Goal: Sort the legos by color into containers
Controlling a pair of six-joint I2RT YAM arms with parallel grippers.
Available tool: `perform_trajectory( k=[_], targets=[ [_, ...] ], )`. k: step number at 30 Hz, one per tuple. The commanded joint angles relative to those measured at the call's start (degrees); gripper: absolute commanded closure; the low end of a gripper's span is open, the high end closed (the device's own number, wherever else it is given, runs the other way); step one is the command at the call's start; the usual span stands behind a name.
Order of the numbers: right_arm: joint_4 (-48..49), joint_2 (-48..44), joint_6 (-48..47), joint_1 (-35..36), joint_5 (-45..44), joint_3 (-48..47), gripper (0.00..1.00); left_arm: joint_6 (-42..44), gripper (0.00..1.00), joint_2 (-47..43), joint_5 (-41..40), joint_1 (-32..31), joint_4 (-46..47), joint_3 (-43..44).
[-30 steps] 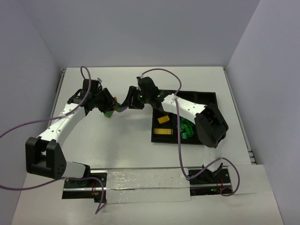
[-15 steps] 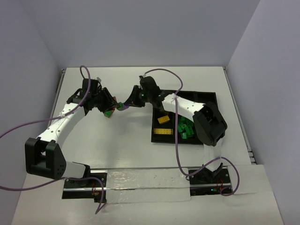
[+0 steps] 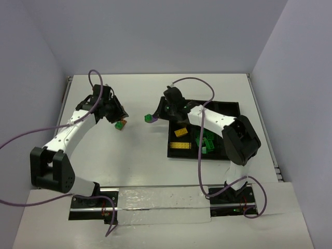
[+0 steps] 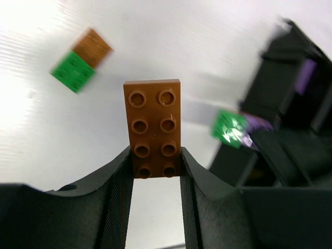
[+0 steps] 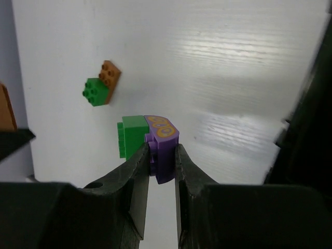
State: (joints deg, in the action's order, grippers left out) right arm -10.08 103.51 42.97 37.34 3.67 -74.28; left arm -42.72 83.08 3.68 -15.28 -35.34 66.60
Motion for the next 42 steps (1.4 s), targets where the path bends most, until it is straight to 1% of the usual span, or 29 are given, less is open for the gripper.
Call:
perform_trajectory(
  k=[1,5,9,11,12,14,15,17,18,20,22,25,27,29,31,33,34,37,38,40,42],
  targets=[
    [-2.10,-8.25,-2.89,-0.34,-6.83,2.44,1.00,0.81,1.00,8.41,-11.59,-0.27,-2.45,5.96],
    [-3.92,-12.39,-5.02,-0.34,-9.80,4.98,1.00,1.15,1.00,15.41,-16.82,-0.79,-3.15,9.42],
    [-4.25,-14.56,-5.71,-0.34,-10.52,6.51,1.00,0.98,1.00,19.68,-21.09,-1.25,-3.26,11.03],
    [-4.33,-14.57,-5.91,-0.31,-10.21,6.49,1.00,0.95,1.00,22.08,-21.55,-1.56,-3.62,11.59],
    [-4.35,-14.57,-6.02,-0.24,-10.08,6.43,1.00,0.88,0.98,22.50,-21.72,-1.98,-3.75,11.75],
    [-4.47,-14.57,-6.31,-0.18,-10.02,6.43,1.00,0.82,0.84,23.21,-22.43,-2.75,-4.23,12.05],
    [-4.51,-14.53,-6.50,-0.13,-10.00,6.39,1.00,0.77,0.75,23.47,-23.02,-3.09,-4.51,12.28],
    [-4.51,-14.40,-6.67,-0.08,-9.92,6.17,1.00,0.88,0.48,23.61,-24.13,-3.60,-5.48,12.67],
    [-4.59,-14.31,-6.92,-0.08,-9.91,6.00,1.00,1.13,0.39,23.46,-24.08,-3.78,-5.61,12.84],
    [-4.71,-14.04,-7.20,0.12,-9.81,5.46,1.00,1.89,0.24,22.52,-23.33,-4.04,-5.90,12.97],
    [-4.86,-13.97,-7.48,0.41,-9.67,5.12,1.00,2.67,0.15,21.53,-22.60,-4.11,-6.67,13.96],
    [-5.21,-13.60,-8.17,0.80,-10.18,4.57,1.00,4.09,0.14,18.79,-20.78,-4.06,-7.30,14.89],
    [-5.31,-13.51,-8.62,0.90,-10.28,4.21,1.00,5.17,0.17,16.64,-19.41,-4.06,-7.73,15.51],
    [-5.77,-13.33,-9.07,1.15,-10.80,3.43,1.00,7.30,0.27,12.35,-13.22,-4.06,-7.86,16.27],
    [-6.34,-13.09,-9.62,1.23,-10.89,3.03,1.00,8.75,0.29,9.63,-8.76,-4.06,-7.09,15.97],
    [-6.72,-12.96,-9.88,1.37,-10.99,2.34,1.00,9.04,0.30,7.44,0.77,-4.12,-5.07,14.46],
    [-6.79,-12.89,-10.00,1.51,-11.04,2.19,1.00,8.82,0.29,6.62,3.98,-4.06,-3.09,13.83],
    [-6.88,-12.90,-9.96,1.76,-10.88,1.77,1.00,5.65,0.25,4.44,14.92,-4.10,2.06,10.67],
    [-6.95,-12.87,-10.01,1.90,-10.86,1.60,1.00,4.21,0.25,3.52,16.07,-4.28,5.06,9.49],
    [-7.14,-12.75,-10.07,2.09,-10.79,0.98,1.00,-1.82,0.23,1.08,20.01,-5.07,12.68,4.33],
    [-7.14,-12.67,-10.01,2.23,-10.60,0.67,1.00,-4.94,0.21,-0.24,20.24,-6.58,17.16,1.73]
  ],
)
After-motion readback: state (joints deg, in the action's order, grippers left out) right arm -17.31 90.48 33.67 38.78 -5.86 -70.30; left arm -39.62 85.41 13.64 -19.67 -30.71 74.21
